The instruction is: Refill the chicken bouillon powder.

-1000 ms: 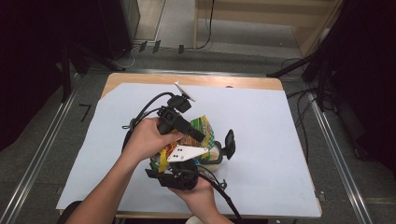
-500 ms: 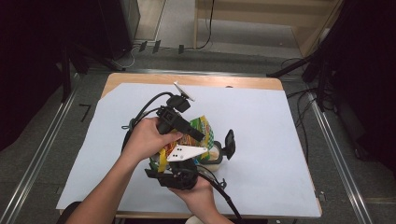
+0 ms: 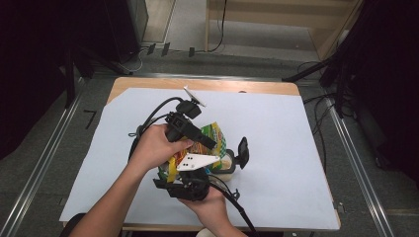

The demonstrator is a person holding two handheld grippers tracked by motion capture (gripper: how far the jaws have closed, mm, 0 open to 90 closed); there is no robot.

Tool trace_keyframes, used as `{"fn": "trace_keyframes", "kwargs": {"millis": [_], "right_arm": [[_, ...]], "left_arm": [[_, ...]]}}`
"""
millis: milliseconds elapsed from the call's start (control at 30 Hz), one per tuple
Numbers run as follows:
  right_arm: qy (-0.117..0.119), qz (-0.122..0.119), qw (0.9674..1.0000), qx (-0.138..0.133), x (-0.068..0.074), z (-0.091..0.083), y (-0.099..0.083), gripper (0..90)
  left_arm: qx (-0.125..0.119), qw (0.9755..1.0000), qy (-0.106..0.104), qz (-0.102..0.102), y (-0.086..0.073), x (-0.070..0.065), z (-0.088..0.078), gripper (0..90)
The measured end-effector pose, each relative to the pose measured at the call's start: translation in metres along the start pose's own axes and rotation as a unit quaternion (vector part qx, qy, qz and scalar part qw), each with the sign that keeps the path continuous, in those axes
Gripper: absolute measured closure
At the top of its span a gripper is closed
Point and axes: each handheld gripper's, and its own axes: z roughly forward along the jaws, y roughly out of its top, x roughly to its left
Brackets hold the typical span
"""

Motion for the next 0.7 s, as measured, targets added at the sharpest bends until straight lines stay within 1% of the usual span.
{"fn": "trace_keyframes", "kwargs": {"millis": [100, 300, 467, 567, 600, 700], "right_arm": [[-0.001, 0.001, 1.0, 0.004, -0.0008, 0.0003, -0.0005, 73.1], [0.001, 0.0, 1.0, 0.002, 0.0001, -0.0004, 0.0005, 73.1], [0.002, 0.003, 1.0, 0.005, -0.0003, -0.0007, 0.0013, 72.9], [0.002, 0.006, 1.0, 0.006, -0.0003, -0.0008, 0.0023, 72.8], [0.002, 0.006, 1.0, 0.007, -0.0003, -0.0008, 0.0025, 72.8], [0.001, 0.005, 1.0, 0.006, -0.0002, -0.001, 0.0023, 72.9]], "left_arm": [[0.0, 1.0, -0.008, -0.006, 0.0002, 0.0032, 0.0012, 69.0], [0.001, 1.0, -0.007, -0.003, 0.0004, 0.0022, -0.0006, 68.8], [0.0, 0.9999, -0.009, -0.007, 0.001, 0.0048, -0.0004, 68.8], [-0.001, 0.9999, -0.013, -0.008, 0.0016, 0.0068, -0.0005, 68.9], [0.001, 0.9999, -0.012, -0.006, 0.0018, 0.0066, -0.0008, 69.0], [-0.002, 0.9999, -0.011, -0.009, 0.0021, 0.0044, 0.0003, 68.9]]}}
